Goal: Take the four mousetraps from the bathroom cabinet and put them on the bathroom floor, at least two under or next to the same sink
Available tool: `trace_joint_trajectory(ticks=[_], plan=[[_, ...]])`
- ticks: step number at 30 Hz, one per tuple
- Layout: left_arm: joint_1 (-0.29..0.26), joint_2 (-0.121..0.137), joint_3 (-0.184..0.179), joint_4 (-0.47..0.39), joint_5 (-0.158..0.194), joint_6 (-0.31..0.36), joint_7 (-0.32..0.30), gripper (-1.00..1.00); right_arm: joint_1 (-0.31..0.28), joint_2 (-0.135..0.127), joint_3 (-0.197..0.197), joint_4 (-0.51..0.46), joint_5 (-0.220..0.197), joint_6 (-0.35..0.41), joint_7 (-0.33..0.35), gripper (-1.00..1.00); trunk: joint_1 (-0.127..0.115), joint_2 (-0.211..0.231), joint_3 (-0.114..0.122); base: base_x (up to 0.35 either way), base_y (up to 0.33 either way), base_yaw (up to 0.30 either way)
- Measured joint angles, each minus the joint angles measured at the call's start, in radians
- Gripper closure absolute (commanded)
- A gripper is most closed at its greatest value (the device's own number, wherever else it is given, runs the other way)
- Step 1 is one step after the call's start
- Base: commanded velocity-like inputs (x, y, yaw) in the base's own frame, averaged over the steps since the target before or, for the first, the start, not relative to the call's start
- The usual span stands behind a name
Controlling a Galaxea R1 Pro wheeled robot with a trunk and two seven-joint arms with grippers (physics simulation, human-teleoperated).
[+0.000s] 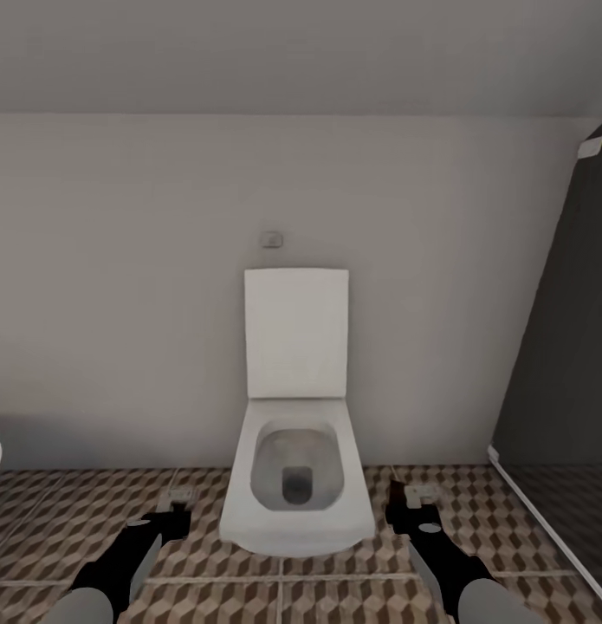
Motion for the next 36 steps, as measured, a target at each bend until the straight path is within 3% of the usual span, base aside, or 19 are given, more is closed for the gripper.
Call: trace_joint_trajectory(ticks=[8, 24, 27, 30, 32, 36], plan=[[0.0, 0.0, 0.0, 0.0, 0.0, 0.0, 0.0, 1.0, 0.0, -0.001, 0.0, 0.0, 0.0, 0.001, 0.0, 1.0, 0.0, 0.0, 0.0, 0.222, 0.0, 0.0], [0.0, 0.0, 0.001, 0.0, 0.0, 0.0, 0.0, 1.0, 0.0, 0.0, -0.001, -0.001, 0.0, 0.006, 0.0, 1.0, 0.001, 0.0, 0.0, 0.013, 0.0, 0.0], [0.0, -0.002, -0.002, 0.005, -0.005, -0.003, 0.012, 1.0, 0.0, -0.003, -0.002, 0.005, 0.0, 0.0, -0.032, 1.0, 0.001, 0.0, 0.0, 0.0, 0.0, 0.0], [-0.002, -0.008, -0.005, 0.015, -0.005, -0.006, 0.013, 1.0, -0.034, -0.017, -0.003, 0.038, -0.006, 0.018, -0.045, 1.0, 0.001, 0.0, 0.0, 0.0, 0.0, 0.0], [-0.012, -0.008, -0.007, 0.039, -0.005, -0.003, 0.014, 1.0, -0.095, -0.02, -0.004, 0.139, -0.01, 0.026, -0.046, 1.0, 0.001, 0.0, 0.0, 0.0, 0.0, 0.0], [-0.017, -0.005, -0.009, 0.087, -0.004, -0.004, 0.015, 1.0, -0.121, -0.021, -0.003, 0.206, -0.013, 0.028, -0.043, 1.0, 0.001, 0.0, 0.0, 0.0, 0.0, 0.0]])
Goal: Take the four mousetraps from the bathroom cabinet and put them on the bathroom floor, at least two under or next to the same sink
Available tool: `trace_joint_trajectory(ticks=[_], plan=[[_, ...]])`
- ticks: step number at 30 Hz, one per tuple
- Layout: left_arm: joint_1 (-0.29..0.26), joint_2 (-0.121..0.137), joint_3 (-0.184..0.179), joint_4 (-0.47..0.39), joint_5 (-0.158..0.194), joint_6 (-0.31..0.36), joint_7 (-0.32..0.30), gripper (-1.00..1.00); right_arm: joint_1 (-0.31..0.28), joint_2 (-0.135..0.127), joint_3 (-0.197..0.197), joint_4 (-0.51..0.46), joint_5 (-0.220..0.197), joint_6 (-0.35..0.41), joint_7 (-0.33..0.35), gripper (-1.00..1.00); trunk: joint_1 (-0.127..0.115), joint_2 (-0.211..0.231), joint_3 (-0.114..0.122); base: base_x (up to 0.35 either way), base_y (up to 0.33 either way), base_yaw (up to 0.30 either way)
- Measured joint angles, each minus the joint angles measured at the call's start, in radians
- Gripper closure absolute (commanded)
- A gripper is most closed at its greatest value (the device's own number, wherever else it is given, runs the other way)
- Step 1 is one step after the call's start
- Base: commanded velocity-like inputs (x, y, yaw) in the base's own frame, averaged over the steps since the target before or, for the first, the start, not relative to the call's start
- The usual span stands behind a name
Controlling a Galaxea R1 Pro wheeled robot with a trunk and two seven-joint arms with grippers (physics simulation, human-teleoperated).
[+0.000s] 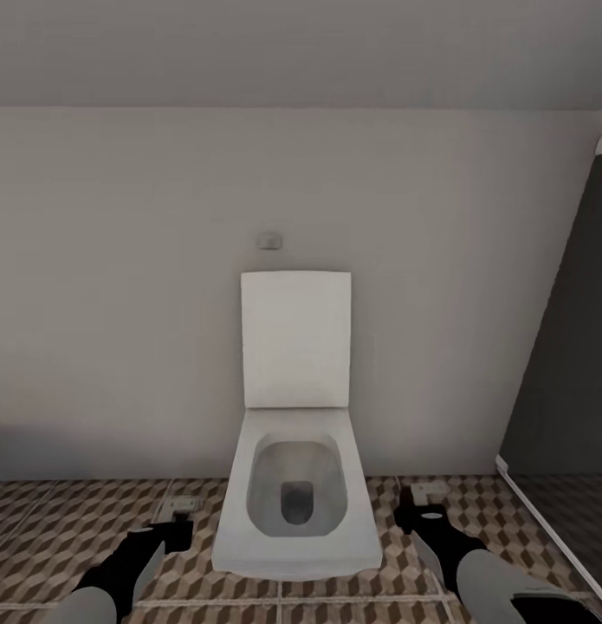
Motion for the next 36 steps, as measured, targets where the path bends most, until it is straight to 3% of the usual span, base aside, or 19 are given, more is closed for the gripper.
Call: trace_joint_trajectory(ticks=[10, 14, 22, 36], plan=[[-0.001, 0.0, 0.003, 0.019, 0.003, -0.032, -0.001, 1.0, -0.005, -0.034, 0.004, 0.018, 0.003, -0.006, 0.011, 1.0, 0.0, 0.0, 0.0, 0.0, 0.0, 0.0], [-0.001, -0.005, 0.005, 0.015, 0.004, -0.094, -0.001, 1.0, -0.005, -0.037, 0.005, 0.019, 0.005, -0.01, 0.011, 1.0, 0.0, 0.0, 0.0, 0.0, 0.0, 0.0], [-0.001, -0.026, 0.008, 0.004, 0.003, -0.111, 0.003, 1.0, -0.005, -0.038, 0.002, 0.019, 0.005, -0.011, 0.011, 1.0, 0.0, 0.0, 0.0, 0.0, 0.0, 0.0], [-0.001, -0.028, 0.004, 0.004, -0.003, -0.119, 0.003, 1.0, -0.005, -0.037, 0.001, 0.019, 0.002, -0.012, 0.011, 1.0, 0.006, -0.003, -0.054, 0.0, 0.0, 0.0]])
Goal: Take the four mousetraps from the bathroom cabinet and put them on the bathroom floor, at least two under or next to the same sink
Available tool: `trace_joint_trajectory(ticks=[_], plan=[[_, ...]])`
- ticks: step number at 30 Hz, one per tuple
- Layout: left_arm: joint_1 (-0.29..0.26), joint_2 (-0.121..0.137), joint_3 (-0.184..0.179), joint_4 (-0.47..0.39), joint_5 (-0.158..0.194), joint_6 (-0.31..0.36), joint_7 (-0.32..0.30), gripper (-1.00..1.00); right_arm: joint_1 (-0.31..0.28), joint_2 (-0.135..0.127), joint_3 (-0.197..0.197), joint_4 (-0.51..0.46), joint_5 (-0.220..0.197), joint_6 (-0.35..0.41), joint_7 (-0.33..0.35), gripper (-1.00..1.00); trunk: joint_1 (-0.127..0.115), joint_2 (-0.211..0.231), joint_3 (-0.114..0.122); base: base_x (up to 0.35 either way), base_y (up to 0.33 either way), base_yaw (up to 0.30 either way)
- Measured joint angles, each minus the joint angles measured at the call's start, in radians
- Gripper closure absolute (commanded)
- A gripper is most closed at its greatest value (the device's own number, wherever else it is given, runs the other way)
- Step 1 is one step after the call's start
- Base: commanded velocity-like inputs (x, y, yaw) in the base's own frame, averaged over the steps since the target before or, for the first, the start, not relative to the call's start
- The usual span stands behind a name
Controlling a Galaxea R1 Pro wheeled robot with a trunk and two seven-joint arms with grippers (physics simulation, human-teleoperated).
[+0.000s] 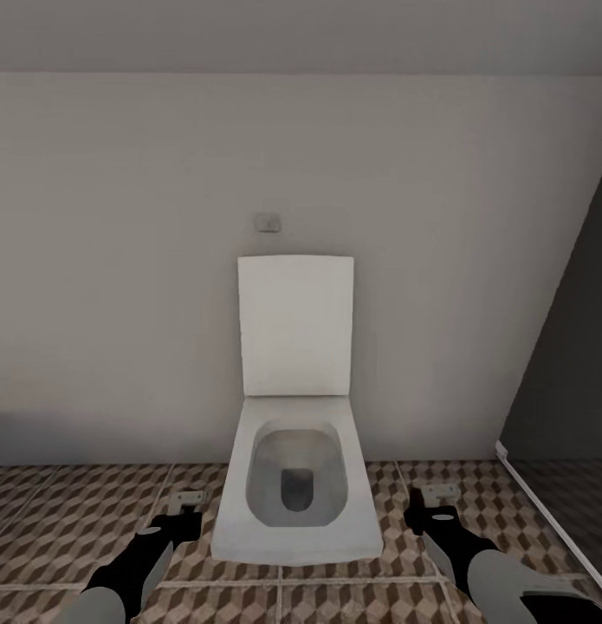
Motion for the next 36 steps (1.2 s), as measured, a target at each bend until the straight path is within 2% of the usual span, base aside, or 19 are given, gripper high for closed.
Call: trace_joint_trajectory(ticks=[11, 18, 29, 36], plan=[[0.0, 0.01, 0.002, 0.013, 0.006, -0.006, -0.001, 1.0, 0.0, 0.003, 0.003, 0.0, 0.004, 0.0, 0.007, 1.0, 0.005, -0.003, -0.043, 0.0, 0.0, 0.0], [0.0, 0.011, 0.003, 0.016, 0.008, -0.007, -0.001, 1.0, 0.0, 0.002, 0.004, 0.0, 0.003, 0.0, 0.066, 1.0, 0.008, -0.004, -0.07, 0.0, 0.0, 0.0], [0.0, 0.014, 0.004, 0.019, 0.01, -0.008, -0.001, 1.0, 0.0, -0.002, 0.005, 0.008, 0.004, 0.0, 0.11, 1.0, 0.013, -0.007, -0.112, 0.0, 0.0, 0.0], [0.0, 0.02, 0.005, 0.033, 0.014, 0.004, -0.001, 1.0, 0.0, -0.002, 0.006, 0.014, 0.006, -0.002, 0.113, 1.0, 0.013, -0.007, -0.112, 0.0, 0.0, 0.0]])
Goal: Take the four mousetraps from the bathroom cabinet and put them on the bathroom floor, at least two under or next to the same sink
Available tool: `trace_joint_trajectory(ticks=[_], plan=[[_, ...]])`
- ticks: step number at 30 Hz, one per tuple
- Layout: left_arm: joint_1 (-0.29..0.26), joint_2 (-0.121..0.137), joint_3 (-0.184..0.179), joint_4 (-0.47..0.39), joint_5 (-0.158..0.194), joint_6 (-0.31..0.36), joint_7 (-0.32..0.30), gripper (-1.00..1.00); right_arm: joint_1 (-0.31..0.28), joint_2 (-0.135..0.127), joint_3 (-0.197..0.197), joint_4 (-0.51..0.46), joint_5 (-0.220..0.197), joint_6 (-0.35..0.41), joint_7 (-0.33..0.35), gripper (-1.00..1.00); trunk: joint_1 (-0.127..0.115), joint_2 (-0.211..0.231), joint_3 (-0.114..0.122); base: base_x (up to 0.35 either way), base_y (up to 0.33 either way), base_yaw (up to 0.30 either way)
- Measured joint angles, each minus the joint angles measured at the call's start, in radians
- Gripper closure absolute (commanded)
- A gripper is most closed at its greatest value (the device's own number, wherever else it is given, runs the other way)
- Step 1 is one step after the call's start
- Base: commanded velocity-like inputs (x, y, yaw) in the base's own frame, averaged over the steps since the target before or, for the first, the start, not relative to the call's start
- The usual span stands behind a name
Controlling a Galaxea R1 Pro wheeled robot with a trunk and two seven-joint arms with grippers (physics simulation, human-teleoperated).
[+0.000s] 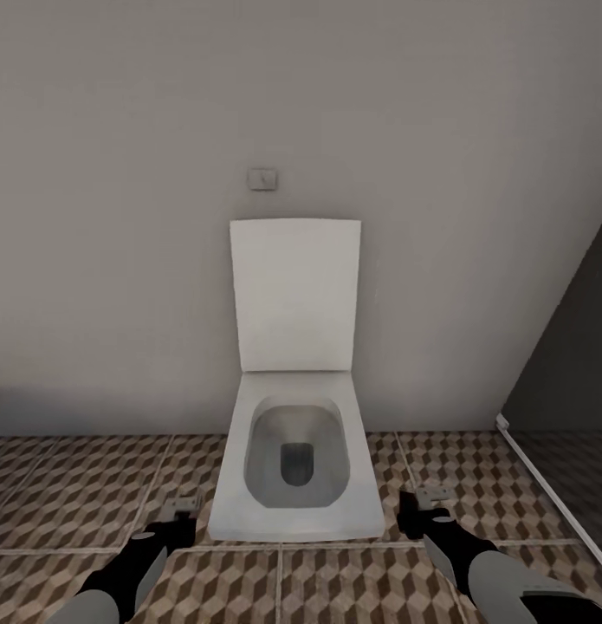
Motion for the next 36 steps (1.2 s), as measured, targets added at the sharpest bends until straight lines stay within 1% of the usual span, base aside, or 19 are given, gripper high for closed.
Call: trace_joint_trajectory(ticks=[3, 4, 13, 16, 18, 21, 24, 26, 30, 36], plan=[[0.0, 0.0, 0.0, 0.001, 0.001, 0.009, -0.001, 1.0, 0.0, 0.0, 0.0, 0.0, 0.0, 0.0, 0.0, 1.0, 0.0, 0.0, 0.0, 0.0, 0.0, 0.0], [0.0, 0.001, 0.0, 0.001, 0.001, 0.028, -0.003, 1.0, 0.0, 0.0, 0.0, 0.0, 0.0, 0.0, 0.0, 1.0, 0.0, 0.0, 0.0, 0.0, 0.0, 0.0], [0.0, 0.004, 0.001, 0.001, 0.002, 0.047, -0.007, 1.0, 0.0, 0.001, 0.0, 0.0, 0.0, 0.005, 0.0, 1.0, 0.0, 0.0, 0.0, 0.0, 0.0, 0.0], [0.0, 0.01, 0.001, 0.001, 0.002, 0.065, -0.008, 1.0, 0.0, 0.003, 0.0, 0.0, -0.001, 0.012, 0.002, 1.0, 0.0, 0.0, 0.0, 0.0, 0.0, 0.0], [0.0, 0.012, 0.001, 0.0, 0.002, 0.074, -0.008, 1.0, 0.0, 0.003, 0.001, 0.002, -0.001, 0.024, 0.003, 1.0, 0.0, 0.0, 0.0, 0.0, 0.0, 0.0], [0.0, 0.013, 0.0, 0.0, 0.002, 0.079, -0.008, 1.0, 0.0, 0.004, 0.0, 0.001, -0.001, 0.063, 0.003, 1.0, 0.0, 0.0, 0.0, 0.0, 0.0, 0.0], [0.0, 0.013, -0.001, -0.001, 0.001, 0.078, -0.008, 1.0, 0.0, 0.004, 0.0, 0.001, -0.001, 0.074, 0.003, 1.0, 0.0, 0.0, 0.0, 0.0, 0.0, 0.0], [0.0, 0.013, 0.0, -0.002, -0.001, 0.075, -0.008, 1.0, 0.0, 0.004, 0.0, 0.001, 0.0, 0.073, 0.003, 1.0, 0.001, 0.0, -0.008, 0.0, 0.0, 0.0], [0.0, 0.01, 0.002, -0.013, -0.003, 0.07, -0.006, 1.0, 0.0, 0.004, 0.0, 0.001, 0.001, 0.071, 0.002, 1.0, 0.001, 0.0, -0.008, 0.0, 0.0, 0.0], [0.0, 0.008, 0.003, -0.017, -0.005, 0.069, -0.001, 1.0, 0.0, 0.003, 0.0, 0.001, 0.002, 0.069, 0.002, 1.0, 0.004, -0.002, -0.031, 0.0, 0.0, 0.0]])
